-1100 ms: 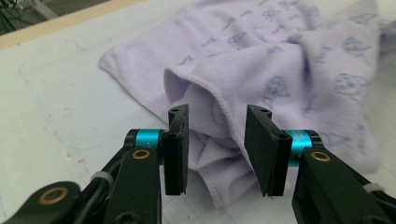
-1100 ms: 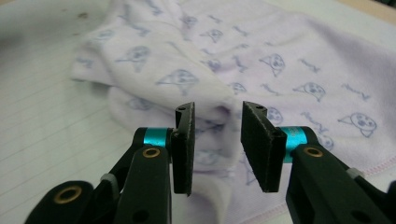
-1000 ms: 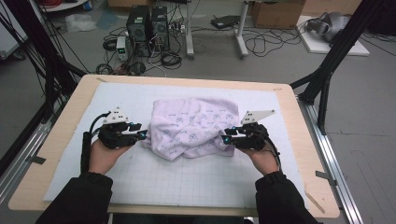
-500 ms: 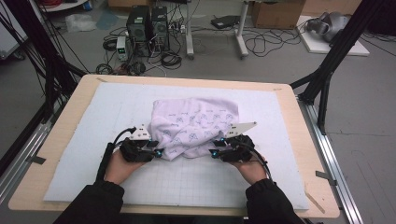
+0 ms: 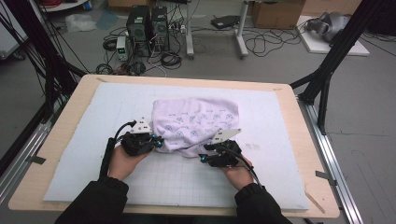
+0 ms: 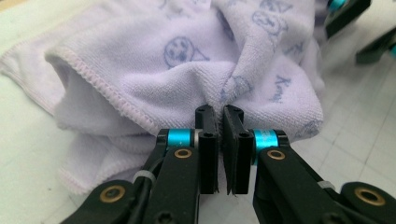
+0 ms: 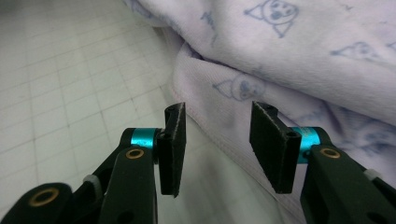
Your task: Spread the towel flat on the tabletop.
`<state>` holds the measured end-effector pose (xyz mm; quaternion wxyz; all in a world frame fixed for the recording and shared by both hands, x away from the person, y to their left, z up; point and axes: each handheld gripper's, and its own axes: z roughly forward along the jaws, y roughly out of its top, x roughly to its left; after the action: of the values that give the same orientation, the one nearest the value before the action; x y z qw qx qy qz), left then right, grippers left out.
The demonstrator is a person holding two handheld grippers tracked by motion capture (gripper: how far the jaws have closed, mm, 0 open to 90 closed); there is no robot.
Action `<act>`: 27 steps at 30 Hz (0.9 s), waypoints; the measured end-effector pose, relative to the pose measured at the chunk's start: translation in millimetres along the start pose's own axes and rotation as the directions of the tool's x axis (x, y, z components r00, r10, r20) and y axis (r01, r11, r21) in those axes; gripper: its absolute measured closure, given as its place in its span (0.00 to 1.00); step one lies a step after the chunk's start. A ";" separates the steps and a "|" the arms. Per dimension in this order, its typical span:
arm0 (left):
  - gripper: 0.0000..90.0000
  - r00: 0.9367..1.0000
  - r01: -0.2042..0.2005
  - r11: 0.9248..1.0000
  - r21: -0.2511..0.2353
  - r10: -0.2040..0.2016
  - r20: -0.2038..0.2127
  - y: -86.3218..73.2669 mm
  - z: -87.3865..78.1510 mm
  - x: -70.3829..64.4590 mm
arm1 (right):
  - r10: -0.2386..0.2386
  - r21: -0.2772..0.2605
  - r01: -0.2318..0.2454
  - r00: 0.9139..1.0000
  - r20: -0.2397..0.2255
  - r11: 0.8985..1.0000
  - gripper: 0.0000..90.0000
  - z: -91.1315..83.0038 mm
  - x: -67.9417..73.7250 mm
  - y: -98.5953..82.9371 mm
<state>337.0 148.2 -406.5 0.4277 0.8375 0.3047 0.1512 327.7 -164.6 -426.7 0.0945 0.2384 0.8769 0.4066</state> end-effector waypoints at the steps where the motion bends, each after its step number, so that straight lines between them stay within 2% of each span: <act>1: 0.94 1.000 0.001 1.000 -0.001 -0.001 0.001 0.1 0.6 0.2 | 0.002 0.002 -0.002 1.000 0.005 1.000 0.62 4.0 1.5 0.4; 6: 0.94 1.000 0.012 1.000 -0.005 -0.012 0.005 -0.3 4.1 0.9 | 0.005 0.022 -0.006 0.999 0.039 1.000 0.66 17.9 2.4 3.8; 8: 0.94 1.000 0.017 1.000 -0.010 -0.017 0.008 -0.4 4.0 2.5 | 0.004 0.029 -0.006 0.998 0.059 1.000 0.75 22.5 2.1 4.5; 11: 0.94 1.000 0.024 1.000 -0.004 -0.024 0.007 -1.1 2.4 4.8 | -0.001 0.042 -0.002 0.999 0.054 0.999 0.94 27.5 -0.1 4.1; 13: 0.94 1.000 0.025 1.000 -0.012 -0.025 0.005 -1.0 -1.3 5.6 | 0.005 0.040 -0.006 0.999 0.038 0.999 0.96 25.7 -1.7 3.8; 19: 0.94 0.999 0.043 0.998 -0.047 -0.044 -0.011 -1.5 -17.6 11.3 | -0.040 0.018 0.040 0.999 -0.009 0.999 0.97 -0.6 1.8 4.9; 27: 0.94 0.997 0.062 0.995 -0.083 -0.065 -0.042 3.1 -43.4 19.0 | -0.059 -0.007 0.059 0.998 -0.012 0.998 0.98 -52.9 -2.8 -2.9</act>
<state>330.5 186.0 -378.6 0.4592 0.8057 0.3341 0.1684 310.1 -203.0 -394.5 0.1017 0.2096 0.8828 0.4080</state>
